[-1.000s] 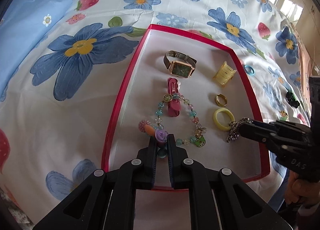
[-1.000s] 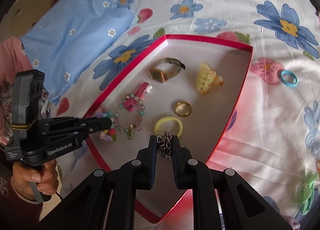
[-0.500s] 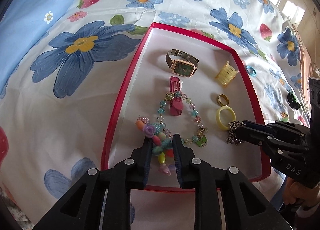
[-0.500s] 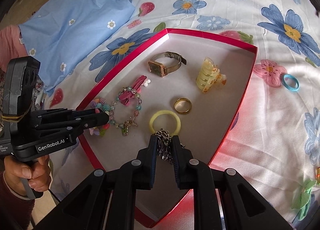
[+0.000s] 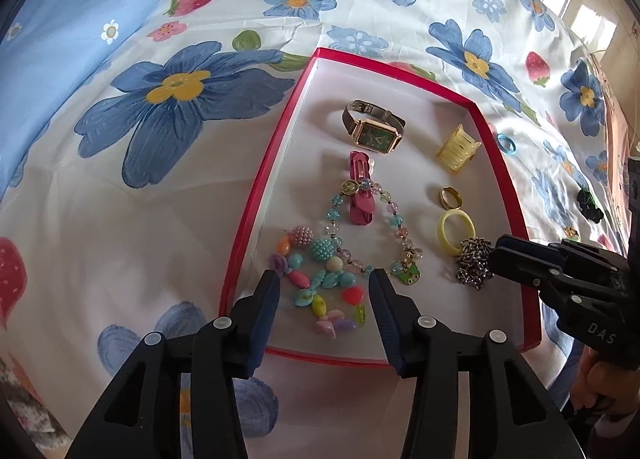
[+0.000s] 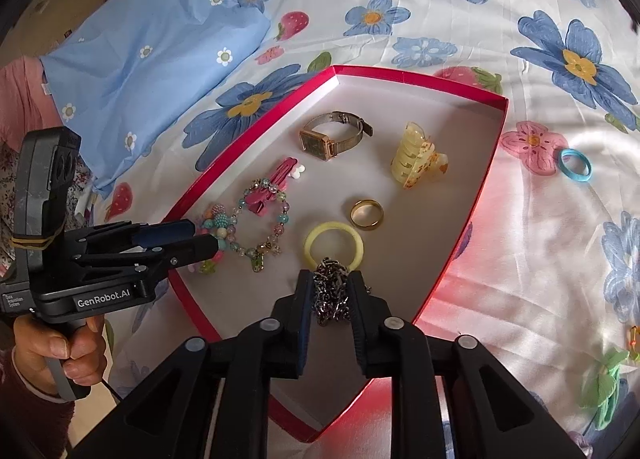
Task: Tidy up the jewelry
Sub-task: 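Carry bead bracelet and chain into the red box and open both tools, then move both tools out of the box toward the green and orange hair ties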
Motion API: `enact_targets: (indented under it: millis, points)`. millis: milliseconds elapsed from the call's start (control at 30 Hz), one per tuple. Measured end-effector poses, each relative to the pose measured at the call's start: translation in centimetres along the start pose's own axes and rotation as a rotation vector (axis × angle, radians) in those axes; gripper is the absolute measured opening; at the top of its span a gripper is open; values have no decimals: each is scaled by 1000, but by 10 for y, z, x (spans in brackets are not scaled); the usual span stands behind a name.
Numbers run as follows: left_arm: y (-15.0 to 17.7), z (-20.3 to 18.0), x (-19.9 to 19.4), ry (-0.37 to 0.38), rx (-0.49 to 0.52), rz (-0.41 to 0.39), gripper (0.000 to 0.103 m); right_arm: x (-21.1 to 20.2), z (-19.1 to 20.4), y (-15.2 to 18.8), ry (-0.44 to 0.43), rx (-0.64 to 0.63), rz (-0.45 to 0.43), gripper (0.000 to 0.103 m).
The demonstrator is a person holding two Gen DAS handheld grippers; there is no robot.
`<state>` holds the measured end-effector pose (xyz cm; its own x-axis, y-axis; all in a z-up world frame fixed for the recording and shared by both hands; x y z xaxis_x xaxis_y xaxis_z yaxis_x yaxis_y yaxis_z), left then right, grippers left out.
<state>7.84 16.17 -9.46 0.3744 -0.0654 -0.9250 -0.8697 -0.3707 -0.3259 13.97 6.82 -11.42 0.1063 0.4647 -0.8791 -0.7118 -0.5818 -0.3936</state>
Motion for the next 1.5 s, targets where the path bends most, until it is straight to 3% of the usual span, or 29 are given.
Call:
enact_targets:
  millis: [200, 567, 1000, 1500]
  points:
    - [2, 1, -8, -7, -3, -14, 53, -11, 1, 0, -7, 8, -28, 34]
    - [4, -7, -29, -13, 4, -68, 74, -40, -7, 9, -22, 52, -95, 47]
    - [9, -45, -59, 49, 71, -120, 78, -106, -66, 43, 64, 178, -198, 49]
    - [9, -120, -42, 129, 226, -58, 79, -140, -146, 96, 142, 353, -230, 49]
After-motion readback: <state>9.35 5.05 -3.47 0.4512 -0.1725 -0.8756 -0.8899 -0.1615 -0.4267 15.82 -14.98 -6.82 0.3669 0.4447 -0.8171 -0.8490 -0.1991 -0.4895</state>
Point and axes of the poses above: each gripper's, at about its wrist camera, not at the fingertips, and x roughly the way its jaws point, z to its left, y to its underside, the point moved 8 cm from there along x, roughly the way its jaws point, and after that the axes turned 12 degrees about z, right-handed, at the moved point
